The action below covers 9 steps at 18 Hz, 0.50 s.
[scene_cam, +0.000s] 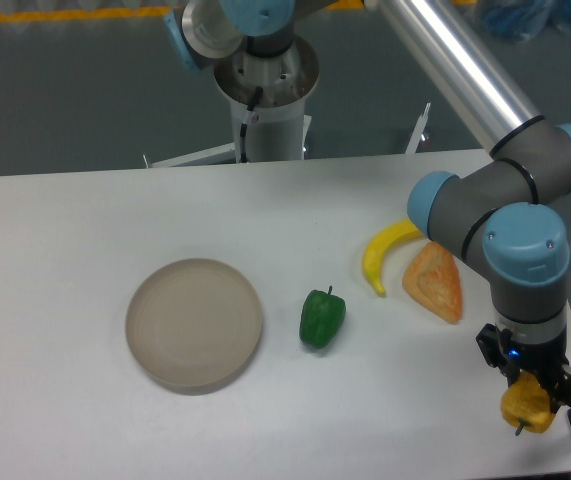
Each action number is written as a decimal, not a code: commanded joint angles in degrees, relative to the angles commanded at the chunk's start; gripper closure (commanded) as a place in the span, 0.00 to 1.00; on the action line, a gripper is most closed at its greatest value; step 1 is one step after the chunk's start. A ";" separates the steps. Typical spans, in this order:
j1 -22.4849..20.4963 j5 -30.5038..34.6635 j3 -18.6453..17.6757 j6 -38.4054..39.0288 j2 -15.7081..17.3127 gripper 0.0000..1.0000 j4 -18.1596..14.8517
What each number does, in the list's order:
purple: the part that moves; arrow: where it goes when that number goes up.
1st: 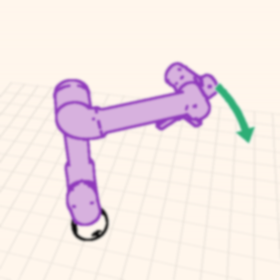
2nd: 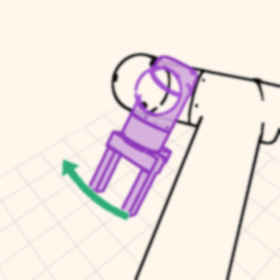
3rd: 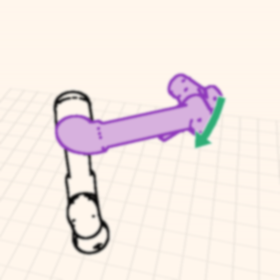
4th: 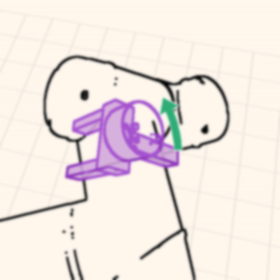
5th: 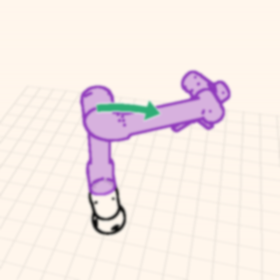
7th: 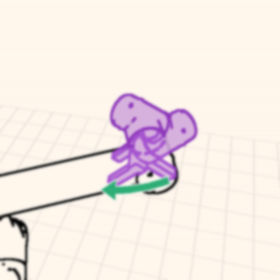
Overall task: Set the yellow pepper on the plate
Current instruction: 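Lift the held yellow pepper up from the table with the gripper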
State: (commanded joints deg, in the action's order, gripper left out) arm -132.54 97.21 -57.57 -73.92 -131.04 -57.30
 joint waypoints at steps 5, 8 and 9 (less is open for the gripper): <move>0.09 0.00 -0.44 -0.09 0.26 0.64 0.09; 0.00 0.00 -0.26 -0.09 0.09 0.64 0.17; 0.09 0.17 -0.52 -0.09 0.35 0.64 0.18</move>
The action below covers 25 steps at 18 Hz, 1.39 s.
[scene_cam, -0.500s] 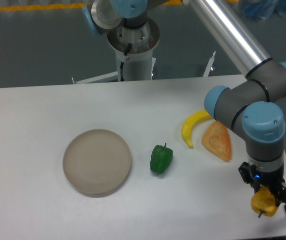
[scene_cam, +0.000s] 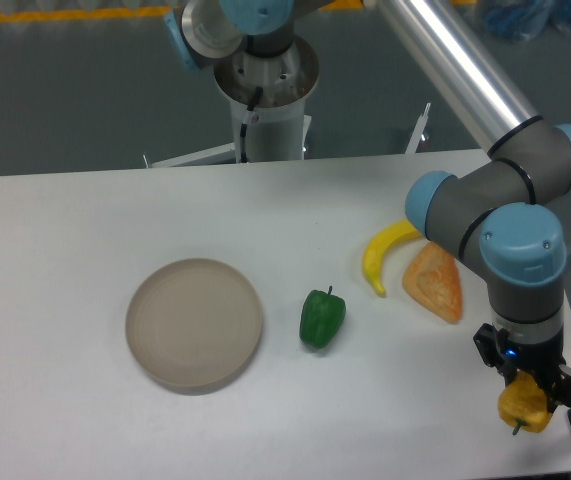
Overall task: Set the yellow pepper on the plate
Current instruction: 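Lift the held yellow pepper up from the table with the gripper, then carry the yellow pepper past the green pepper over the beige plate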
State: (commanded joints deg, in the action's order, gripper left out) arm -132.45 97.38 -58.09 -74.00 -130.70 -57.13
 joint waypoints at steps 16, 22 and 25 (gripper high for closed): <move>12.72 -7.47 -19.33 31.15 21.27 0.61 -11.60; 19.42 -8.17 -28.20 47.18 26.01 0.61 -10.73; 23.01 -9.40 -31.72 53.94 26.28 0.62 -6.17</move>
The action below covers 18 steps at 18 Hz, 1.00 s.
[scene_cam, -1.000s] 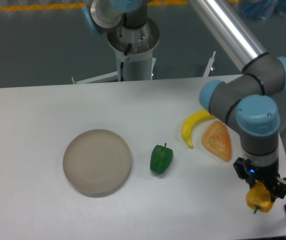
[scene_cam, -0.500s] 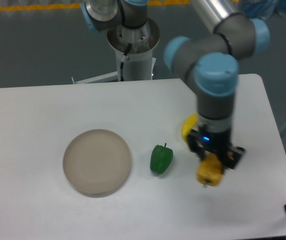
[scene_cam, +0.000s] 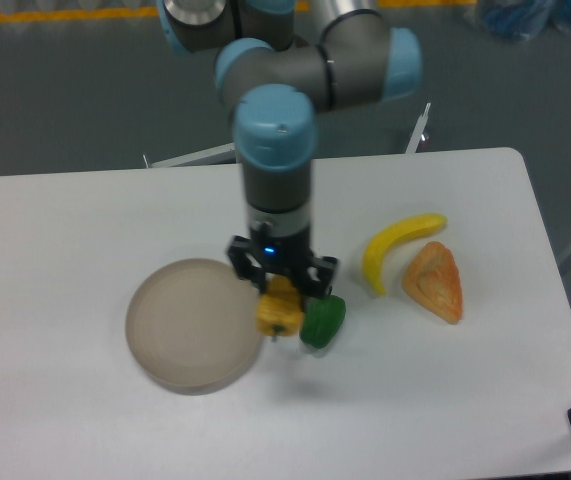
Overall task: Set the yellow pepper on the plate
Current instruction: 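Carry the yellow pepper past the green pepper over the beige plate, then lower the yellow pepper onto the plate and open the gripper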
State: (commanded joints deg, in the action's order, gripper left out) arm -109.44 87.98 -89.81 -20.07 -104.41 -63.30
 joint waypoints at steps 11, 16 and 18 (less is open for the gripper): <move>4.76 -0.27 -10.12 5.48 -4.30 0.62 10.30; 5.29 -0.09 -9.59 5.13 -6.77 0.61 11.62; 5.38 -0.01 -9.59 4.95 -6.86 0.58 11.71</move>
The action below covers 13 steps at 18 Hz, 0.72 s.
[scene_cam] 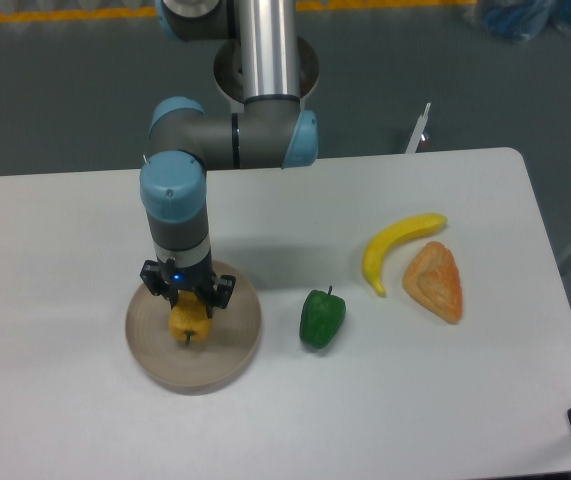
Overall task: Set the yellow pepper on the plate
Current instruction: 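Lower the yellow pepper onto the plate and open the gripper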
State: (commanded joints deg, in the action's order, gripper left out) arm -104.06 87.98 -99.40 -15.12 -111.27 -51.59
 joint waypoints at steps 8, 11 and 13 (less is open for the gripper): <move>0.00 0.09 0.35 -0.09 -0.26 0.23 0.00; -0.09 0.09 0.61 -0.17 0.26 0.00 0.00; -0.17 0.00 0.88 -0.26 0.53 0.00 -0.09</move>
State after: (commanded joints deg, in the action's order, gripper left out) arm -104.24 87.98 -98.53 -15.38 -110.74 -51.68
